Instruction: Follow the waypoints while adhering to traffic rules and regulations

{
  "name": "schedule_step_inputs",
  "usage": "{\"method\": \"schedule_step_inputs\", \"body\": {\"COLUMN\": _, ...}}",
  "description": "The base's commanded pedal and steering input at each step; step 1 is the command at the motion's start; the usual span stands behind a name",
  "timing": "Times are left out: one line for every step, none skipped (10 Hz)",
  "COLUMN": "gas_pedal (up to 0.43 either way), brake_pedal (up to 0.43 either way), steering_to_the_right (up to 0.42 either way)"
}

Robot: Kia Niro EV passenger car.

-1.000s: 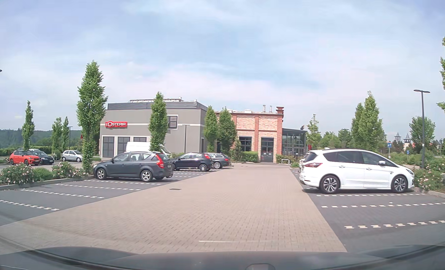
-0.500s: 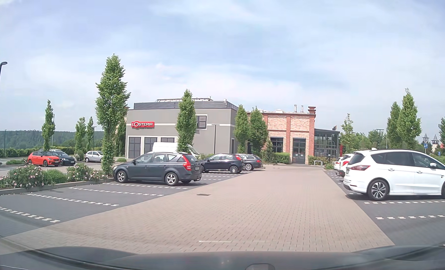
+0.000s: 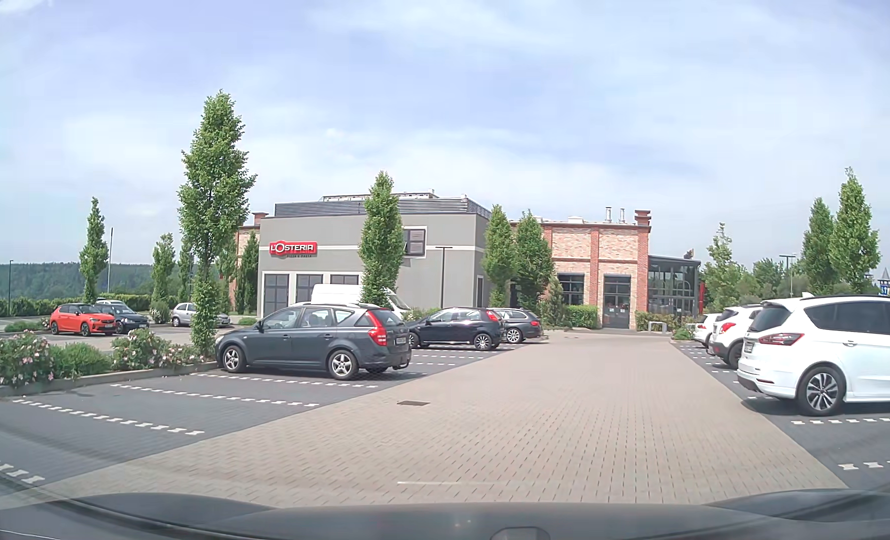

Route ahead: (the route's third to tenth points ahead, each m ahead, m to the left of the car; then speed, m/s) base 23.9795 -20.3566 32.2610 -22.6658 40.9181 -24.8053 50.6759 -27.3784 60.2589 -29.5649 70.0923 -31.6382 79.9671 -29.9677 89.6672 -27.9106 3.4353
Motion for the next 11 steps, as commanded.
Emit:
{"method": "schedule_step_inputs", "body": {"gas_pedal": 0.067, "brake_pedal": 0.000, "steering_to_the_right": 0.056}}
{"method": "schedule_step_inputs", "body": {"gas_pedal": 0.067, "brake_pedal": 0.000, "steering_to_the_right": 0.069}}
{"method": "schedule_step_inputs", "body": {"gas_pedal": 0.067, "brake_pedal": 0.000, "steering_to_the_right": 0.074}}
{"method": "schedule_step_inputs", "body": {"gas_pedal": 0.067, "brake_pedal": 0.000, "steering_to_the_right": 0.078}}
{"method": "schedule_step_inputs", "body": {"gas_pedal": 0.067, "brake_pedal": 0.000, "steering_to_the_right": 0.080}}
{"method": "schedule_step_inputs", "body": {"gas_pedal": 0.067, "brake_pedal": 0.000, "steering_to_the_right": 0.085}}
{"method": "schedule_step_inputs", "body": {"gas_pedal": 0.067, "brake_pedal": 0.000, "steering_to_the_right": 0.090}}
{"method": "schedule_step_inputs", "body": {"gas_pedal": 0.067, "brake_pedal": 0.000, "steering_to_the_right": 0.096}}
{"method": "schedule_step_inputs", "body": {"gas_pedal": 0.067, "brake_pedal": 0.000, "steering_to_the_right": 0.102}}
{"method": "schedule_step_inputs", "body": {"gas_pedal": 0.067, "brake_pedal": 0.000, "steering_to_the_right": 0.107}}
{"method": "schedule_step_inputs", "body": {"gas_pedal": 0.067, "brake_pedal": 0.000, "steering_to_the_right": 0.109}}
